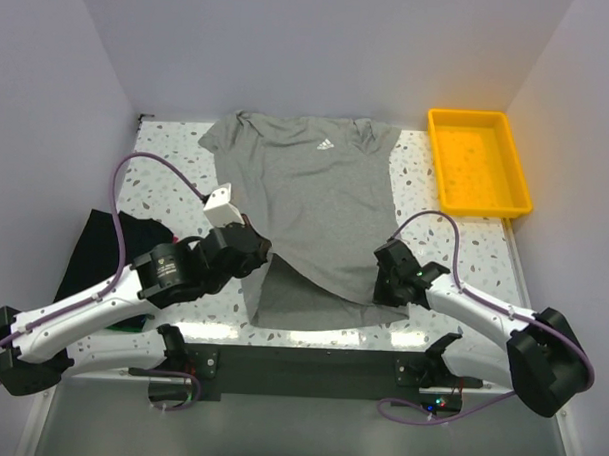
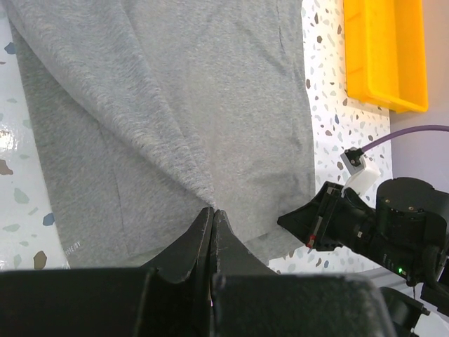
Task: Fold and stack the t-shirts
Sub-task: Flatten the tshirt out
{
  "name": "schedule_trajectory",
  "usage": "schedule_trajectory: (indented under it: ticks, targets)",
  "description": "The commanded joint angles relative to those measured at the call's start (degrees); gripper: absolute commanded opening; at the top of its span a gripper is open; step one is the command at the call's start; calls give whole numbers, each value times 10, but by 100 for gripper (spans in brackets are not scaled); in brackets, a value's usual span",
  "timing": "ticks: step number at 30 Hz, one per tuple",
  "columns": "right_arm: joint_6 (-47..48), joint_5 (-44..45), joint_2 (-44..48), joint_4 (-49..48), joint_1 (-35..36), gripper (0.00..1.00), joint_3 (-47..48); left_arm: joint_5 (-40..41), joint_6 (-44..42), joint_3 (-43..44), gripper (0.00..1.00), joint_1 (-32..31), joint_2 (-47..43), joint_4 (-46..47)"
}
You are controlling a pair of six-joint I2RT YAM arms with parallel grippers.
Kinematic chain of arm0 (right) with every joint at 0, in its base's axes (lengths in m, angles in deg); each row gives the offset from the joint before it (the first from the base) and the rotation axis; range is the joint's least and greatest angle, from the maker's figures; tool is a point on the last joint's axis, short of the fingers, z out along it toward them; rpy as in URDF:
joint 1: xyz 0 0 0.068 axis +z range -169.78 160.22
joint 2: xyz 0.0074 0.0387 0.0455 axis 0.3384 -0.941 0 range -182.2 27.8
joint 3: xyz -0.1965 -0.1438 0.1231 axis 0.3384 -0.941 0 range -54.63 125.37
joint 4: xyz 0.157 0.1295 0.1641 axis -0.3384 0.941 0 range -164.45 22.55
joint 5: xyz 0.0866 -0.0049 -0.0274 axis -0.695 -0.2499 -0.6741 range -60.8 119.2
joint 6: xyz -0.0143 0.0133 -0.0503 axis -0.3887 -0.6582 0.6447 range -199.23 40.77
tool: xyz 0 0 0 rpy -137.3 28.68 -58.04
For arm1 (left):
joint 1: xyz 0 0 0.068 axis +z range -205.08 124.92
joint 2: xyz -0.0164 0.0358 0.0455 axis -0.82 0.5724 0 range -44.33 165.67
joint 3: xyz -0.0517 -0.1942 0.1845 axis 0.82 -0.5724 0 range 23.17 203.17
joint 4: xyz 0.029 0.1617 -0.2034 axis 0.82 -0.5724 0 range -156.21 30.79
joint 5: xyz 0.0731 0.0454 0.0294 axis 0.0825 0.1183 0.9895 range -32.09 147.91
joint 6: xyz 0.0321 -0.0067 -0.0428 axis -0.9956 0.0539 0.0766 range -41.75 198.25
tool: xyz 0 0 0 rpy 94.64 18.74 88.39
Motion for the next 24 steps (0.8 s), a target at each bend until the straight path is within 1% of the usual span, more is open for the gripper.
schedule_trajectory:
  ticks: [1, 12, 17, 21, 22, 24]
  targets:
    - [4, 17, 15, 35, 3, 0, 14, 16, -11, 20, 0, -1, 1, 20]
    - [13, 25, 89, 101, 2, 0, 35, 17, -13, 13, 0, -1, -1, 16]
    - [14, 36, 110, 137, 1, 0, 53, 15, -11, -5, 0, -1, -1, 19]
    - [19, 82, 117, 179, 1, 0, 107, 0, -17, -25, 0, -1, 11, 34]
    - [19, 109, 116, 199, 0, 0, 118, -14, -26, -38, 0, -1, 17, 42]
    - [26, 132, 115, 217, -10, 0, 153, -36, -44, -47, 0, -1, 43, 69]
